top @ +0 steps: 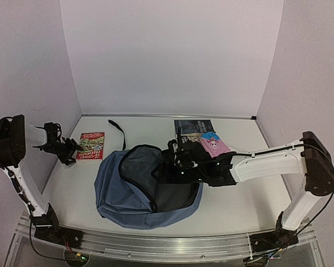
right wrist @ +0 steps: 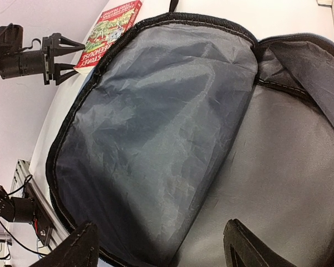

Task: Pack the student bag
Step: Pick up the book from the center of the board.

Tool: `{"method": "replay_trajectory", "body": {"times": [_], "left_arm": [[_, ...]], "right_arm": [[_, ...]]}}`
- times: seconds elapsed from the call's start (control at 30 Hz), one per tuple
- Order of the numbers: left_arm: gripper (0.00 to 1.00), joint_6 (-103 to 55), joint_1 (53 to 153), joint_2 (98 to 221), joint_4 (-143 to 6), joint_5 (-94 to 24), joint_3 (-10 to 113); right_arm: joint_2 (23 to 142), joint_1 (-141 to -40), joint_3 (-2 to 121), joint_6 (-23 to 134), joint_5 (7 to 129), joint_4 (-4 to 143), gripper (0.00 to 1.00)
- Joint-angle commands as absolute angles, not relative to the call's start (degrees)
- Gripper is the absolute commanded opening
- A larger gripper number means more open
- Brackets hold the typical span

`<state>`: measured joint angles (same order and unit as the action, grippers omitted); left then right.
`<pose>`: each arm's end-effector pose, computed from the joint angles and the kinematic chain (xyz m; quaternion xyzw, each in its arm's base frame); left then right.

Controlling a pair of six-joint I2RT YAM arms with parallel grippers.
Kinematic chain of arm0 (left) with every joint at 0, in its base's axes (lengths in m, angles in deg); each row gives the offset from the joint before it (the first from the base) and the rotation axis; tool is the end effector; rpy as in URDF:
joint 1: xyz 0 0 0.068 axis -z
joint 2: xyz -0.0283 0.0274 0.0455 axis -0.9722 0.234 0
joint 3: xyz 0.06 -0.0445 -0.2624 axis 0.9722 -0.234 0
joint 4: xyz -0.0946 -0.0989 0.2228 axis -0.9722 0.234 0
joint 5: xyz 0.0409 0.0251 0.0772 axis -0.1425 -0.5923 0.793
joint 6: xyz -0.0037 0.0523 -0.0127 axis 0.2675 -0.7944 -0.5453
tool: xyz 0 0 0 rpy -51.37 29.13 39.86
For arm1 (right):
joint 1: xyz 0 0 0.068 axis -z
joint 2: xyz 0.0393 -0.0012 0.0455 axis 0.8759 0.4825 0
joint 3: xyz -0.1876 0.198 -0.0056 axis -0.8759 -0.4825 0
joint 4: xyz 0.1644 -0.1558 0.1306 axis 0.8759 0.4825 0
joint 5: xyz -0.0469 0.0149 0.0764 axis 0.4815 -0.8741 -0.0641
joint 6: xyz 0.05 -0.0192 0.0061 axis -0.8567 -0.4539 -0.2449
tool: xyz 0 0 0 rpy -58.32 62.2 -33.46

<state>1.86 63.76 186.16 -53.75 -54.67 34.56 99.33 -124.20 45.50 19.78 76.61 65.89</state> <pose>0.3348 0.0583 0.1400 -0.3409 0.8756 -0.2832 0.1922 0.1734 0.3399 0.2175 -0.1555 0.8666 0.3731 0.2926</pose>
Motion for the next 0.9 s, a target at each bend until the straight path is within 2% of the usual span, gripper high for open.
{"method": "replay_trajectory", "body": {"times": [0.0,0.7,0.87], "left_arm": [[0.68,2.1,63.9,185.4,-56.2,-58.7,36.7],[0.68,6.1,63.8,189.5,-66.6,-68.7,36.5],[0.64,7.8,63.9,193.0,-72.5,-71.9,35.7]], "right_arm": [[100.2,-124.4,47.2,19.7,77.3,64.8,0.77],[100.7,-124.4,47.1,19.6,77.5,65.0,0.77],[100.7,-124.4,47.2,19.6,77.6,65.2,0.77]]}}
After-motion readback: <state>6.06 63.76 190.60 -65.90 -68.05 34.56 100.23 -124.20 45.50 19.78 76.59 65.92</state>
